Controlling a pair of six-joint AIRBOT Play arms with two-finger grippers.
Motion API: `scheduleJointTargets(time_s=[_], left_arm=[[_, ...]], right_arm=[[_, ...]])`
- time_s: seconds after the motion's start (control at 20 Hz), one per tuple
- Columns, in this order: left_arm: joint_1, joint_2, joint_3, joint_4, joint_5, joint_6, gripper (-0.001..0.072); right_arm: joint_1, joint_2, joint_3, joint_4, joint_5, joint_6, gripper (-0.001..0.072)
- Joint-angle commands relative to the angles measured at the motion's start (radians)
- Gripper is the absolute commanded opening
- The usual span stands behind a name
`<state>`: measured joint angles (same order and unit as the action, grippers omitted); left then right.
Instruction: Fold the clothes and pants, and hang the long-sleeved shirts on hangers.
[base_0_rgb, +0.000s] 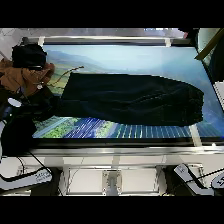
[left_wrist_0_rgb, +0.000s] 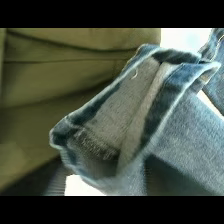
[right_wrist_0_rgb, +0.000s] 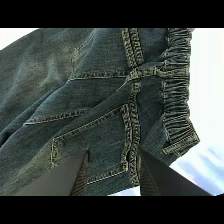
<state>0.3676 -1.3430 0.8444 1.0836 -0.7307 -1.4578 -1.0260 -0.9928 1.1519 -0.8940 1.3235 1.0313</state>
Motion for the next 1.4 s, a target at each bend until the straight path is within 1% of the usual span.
scheduleJointTargets(time_s=[0.0, 0.05, 0.15, 0.2, 0.25, 0.3, 0.4, 0.5, 0.55, 0.75, 0.8, 0.85, 1.05, 1.1, 1.2, 1.25, 1.3, 1.35], left_arm=[[-0.019, -0.04, 0.0, -0.073, 0.054, 0.008, 0.0103], [-0.026, -0.048, 0.0, -0.082, 0.054, 0.009, 0.0012], [-0.03, -0.038, 0.0, -0.082, 0.053, 0.011, 0.0013], [-0.029, -0.023, 0.0, -0.08, 0.053, 0.012, 0.0013], [-0.029, -0.001, 0.002, -0.061, 0.053, 0.012, 0.0013], [-0.029, 0.024, 0.003, -0.053, 0.052, 0.027, 0.0013], [-0.029, 0.081, 0.003, -0.051, 0.041, 0.053, 0.0013], [-0.029, 0.126, 0.003, -0.051, 0.03, 0.053, 0.0013], [-0.029, 0.144, 0.003, -0.043, 0.031, 0.053, 0.0013], [-0.029, 0.166, 0.003, -0.037, 0.024, 0.083, 0.0013], [-0.029, 0.164, 0.003, -0.037, 0.021, 0.083, 0.0013], [-0.029, 0.164, 0.003, -0.037, 0.021, 0.083, 0.0013], [-0.029, 0.164, 0.003, -0.037, 0.02, 0.083, 0.0013], [-0.029, 0.164, 0.003, -0.036, 0.021, 0.083, 0.0013], [-0.029, 0.164, 0.003, -0.036, 0.021, 0.083, 0.0013], [-0.029, 0.164, 0.003, -0.036, 0.021, 0.083, 0.0013], [-0.029, 0.164, 0.003, -0.035, 0.021, 0.083, 0.0013], [-0.029, 0.164, 0.003, -0.02, 0.025, 0.083, 0.0013]], right_arm=[[-0.001, 0.002, -0.002, 0.003, 0.0, -0.002, 0.0357], [-0.001, 0.002, -0.002, -0.004, 0.001, -0.002, 0.0357], [-0.003, 0.002, -0.024, -0.066, 0.022, -0.005, 0.0358], [-0.003, 0.002, -0.065, -0.126, 0.048, -0.005, 0.0357], [-0.003, 0.003, -0.134, -0.164, 0.052, -0.005, 0.0358], [-0.011, 0.003, -0.212, -0.155, 0.034, -0.004, 0.0359], [-0.053, 0.002, -0.391, -0.036, -0.091, 0.015, 0.0369], [-0.093, -0.007, -0.529, 0.119, -0.196, 0.032, 0.0491], [-0.097, -0.022, -0.57, 0.155, -0.226, 0.027, 0.0493], [-0.094, -0.119, -0.605, 0.154, -0.346, 0.024, 0.0494], [-0.09, -0.145, -0.605, 0.187, -0.378, 0.008, 0.0494], [-0.078, -0.169, -0.605, 0.225, -0.42, -0.028, 0.0494], [0.03, -0.248, -0.605, 0.298, -0.625, -0.058, 0.0492], [0.061, -0.268, -0.599, 0.3, -0.661, -0.058, 0.0491], [0.119, -0.323, -0.566, 0.303, -0.681, -0.059, 0.049], [0.145, -0.351, -0.544, 0.315, -0.681, -0.058, 0.045], [0.169, -0.369, -0.525, 0.328, -0.681, -0.06, 0.0373], [0.187, -0.375, -0.502, 0.329, -0.681, -0.066, 0.0248]])
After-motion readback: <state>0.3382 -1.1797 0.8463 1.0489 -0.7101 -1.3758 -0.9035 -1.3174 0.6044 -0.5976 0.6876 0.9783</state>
